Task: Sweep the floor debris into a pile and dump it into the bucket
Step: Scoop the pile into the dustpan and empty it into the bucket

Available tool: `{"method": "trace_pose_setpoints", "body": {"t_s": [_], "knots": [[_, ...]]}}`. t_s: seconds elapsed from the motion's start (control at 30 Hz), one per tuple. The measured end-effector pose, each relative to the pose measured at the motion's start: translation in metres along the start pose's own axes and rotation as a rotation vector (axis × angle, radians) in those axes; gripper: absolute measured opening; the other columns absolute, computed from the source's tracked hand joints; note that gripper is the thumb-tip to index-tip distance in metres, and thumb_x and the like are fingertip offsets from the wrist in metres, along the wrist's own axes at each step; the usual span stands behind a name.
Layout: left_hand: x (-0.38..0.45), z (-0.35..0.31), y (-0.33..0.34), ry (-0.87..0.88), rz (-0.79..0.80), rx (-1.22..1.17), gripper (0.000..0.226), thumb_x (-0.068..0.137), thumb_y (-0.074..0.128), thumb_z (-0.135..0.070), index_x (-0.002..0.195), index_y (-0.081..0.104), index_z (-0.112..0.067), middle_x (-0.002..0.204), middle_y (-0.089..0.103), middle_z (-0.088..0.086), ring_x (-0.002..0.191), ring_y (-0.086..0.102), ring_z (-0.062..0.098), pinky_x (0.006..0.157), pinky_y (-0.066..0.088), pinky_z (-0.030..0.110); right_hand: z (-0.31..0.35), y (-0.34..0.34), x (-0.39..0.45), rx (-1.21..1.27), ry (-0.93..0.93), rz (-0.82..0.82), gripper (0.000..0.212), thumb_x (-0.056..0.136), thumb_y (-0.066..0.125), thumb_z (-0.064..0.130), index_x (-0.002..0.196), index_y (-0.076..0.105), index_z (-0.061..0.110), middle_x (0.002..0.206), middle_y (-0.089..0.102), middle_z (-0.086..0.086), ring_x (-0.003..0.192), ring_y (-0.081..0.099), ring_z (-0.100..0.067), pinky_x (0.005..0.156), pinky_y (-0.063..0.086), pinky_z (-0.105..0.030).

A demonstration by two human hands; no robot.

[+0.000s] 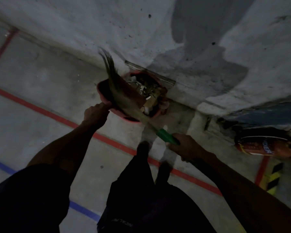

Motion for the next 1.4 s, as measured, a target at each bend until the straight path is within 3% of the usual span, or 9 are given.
{"method": "trace_pose_setpoints", "body": {"t_s": [0.23, 0.43, 0.63, 0.77, 0.87, 0.97, 1.1, 1.27, 1.4], "knots": [[-0.001, 0.001, -0.005, 0.010, -0.072, 0.005, 0.044, 0.099, 0.044, -0.029, 0.140, 0.039, -0.044, 0.116, 0.060, 0.005, 0.096, 0.062, 0.032, 0.068, 0.043, 0.036, -0.002, -0.008, 0.027, -0.323, -0.002, -0.015, 0.035, 0.098, 0.055, 0.039, 0.117, 0.055, 0.010, 0.090, 0.055, -0.005, 0.057, 0.043, -0.008, 0.049, 0.030, -0.020], [-0.007, -0.004, -0.009, -0.016, -0.073, -0.012, 0.044, 0.101, 0.043, -0.030, 0.142, 0.036, -0.044, 0.113, 0.061, 0.005, 0.092, 0.062, 0.029, 0.062, 0.040, 0.033, -0.027, -0.022, 0.031, -0.273, 0.125, -0.185, 0.031, 0.096, 0.053, 0.045, 0.109, 0.056, 0.018, 0.084, 0.059, -0.003, 0.061, 0.056, -0.017, 0.055, 0.041, -0.024], [-0.007, -0.007, -0.012, -0.084, -0.056, -0.090, 0.036, 0.101, 0.044, -0.027, 0.137, 0.044, -0.032, 0.104, 0.061, 0.010, 0.087, 0.061, 0.030, 0.062, 0.043, 0.035, -0.024, -0.024, 0.015, -0.091, 0.079, -0.269, 0.025, 0.096, 0.055, 0.043, 0.103, 0.056, 0.019, 0.073, 0.062, -0.006, 0.049, 0.059, -0.016, 0.042, 0.045, -0.025], [0.001, -0.009, -0.017, -0.060, -0.079, -0.113, 0.035, 0.100, 0.047, -0.025, 0.135, 0.047, -0.028, 0.102, 0.061, 0.012, 0.088, 0.061, 0.033, 0.062, 0.041, 0.036, -0.006, -0.009, 0.018, -0.267, -0.054, -0.126, 0.040, 0.097, 0.054, 0.044, 0.127, 0.053, 0.017, 0.100, 0.065, -0.007, 0.077, 0.060, -0.020, 0.068, 0.047, -0.031], [0.004, -0.003, -0.018, -0.016, -0.124, -0.084, 0.038, 0.098, 0.049, -0.024, 0.135, 0.046, -0.032, 0.102, 0.061, 0.011, 0.086, 0.061, 0.034, 0.060, 0.042, 0.038, 0.004, -0.001, 0.027, -0.317, -0.093, -0.101, 0.045, 0.099, 0.053, 0.039, 0.132, 0.050, 0.009, 0.109, 0.063, -0.015, 0.092, 0.061, -0.030, 0.068, 0.040, -0.030], [0.004, 0.007, -0.019, -0.121, -0.139, -0.171, 0.030, 0.098, 0.051, -0.027, 0.124, 0.053, -0.011, 0.101, 0.063, 0.017, 0.083, 0.062, 0.039, 0.062, 0.045, 0.042, 0.006, -0.002, 0.039, -0.357, -0.036, -0.137, 0.043, 0.098, 0.053, 0.041, 0.127, 0.051, 0.009, 0.108, 0.063, -0.015, 0.092, 0.060, -0.030, 0.067, 0.040, -0.030], [0.000, 0.014, -0.021, -0.034, -0.156, -0.084, 0.045, 0.099, 0.049, -0.025, 0.142, 0.039, -0.035, 0.099, 0.061, 0.010, 0.084, 0.061, 0.031, 0.056, 0.036, 0.035, 0.000, -0.009, 0.045, -0.416, 0.071, -0.187, 0.045, 0.097, 0.050, 0.048, 0.128, 0.049, 0.015, 0.109, 0.062, -0.012, 0.085, 0.056, -0.025, 0.067, 0.036, -0.028], [-0.016, 0.022, -0.022, -0.136, -0.239, -0.247, 0.024, 0.097, 0.054, -0.022, 0.110, 0.057, -0.002, 0.092, 0.062, 0.023, 0.074, 0.060, 0.041, 0.056, 0.037, 0.040, -0.008, -0.015, 0.034, -0.444, 0.122, -0.267, 0.043, 0.097, 0.049, 0.048, 0.126, 0.048, 0.016, 0.109, 0.062, -0.014, 0.093, 0.061, -0.031, 0.067, 0.037, -0.030], [-0.023, 0.038, -0.002, -0.241, -0.215, -0.347, 0.030, 0.095, 0.055, -0.028, 0.097, 0.052, 0.002, 0.090, 0.062, 0.021, 0.074, 0.060, 0.041, 0.057, 0.035, 0.038, -0.023, -0.017, 0.026, -0.303, 0.181, -0.341, 0.033, 0.094, 0.050, 0.053, 0.108, 0.050, 0.023, 0.097, 0.064, -0.011, 0.084, 0.063, -0.030, 0.069, 0.052, -0.035]]}}
Point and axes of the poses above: each hand's wrist, its own x-axis towards the middle knuckle, its own y-axis out of the palm, z = x × y, the point moved 4 cm from there along x, towards the middle knuckle
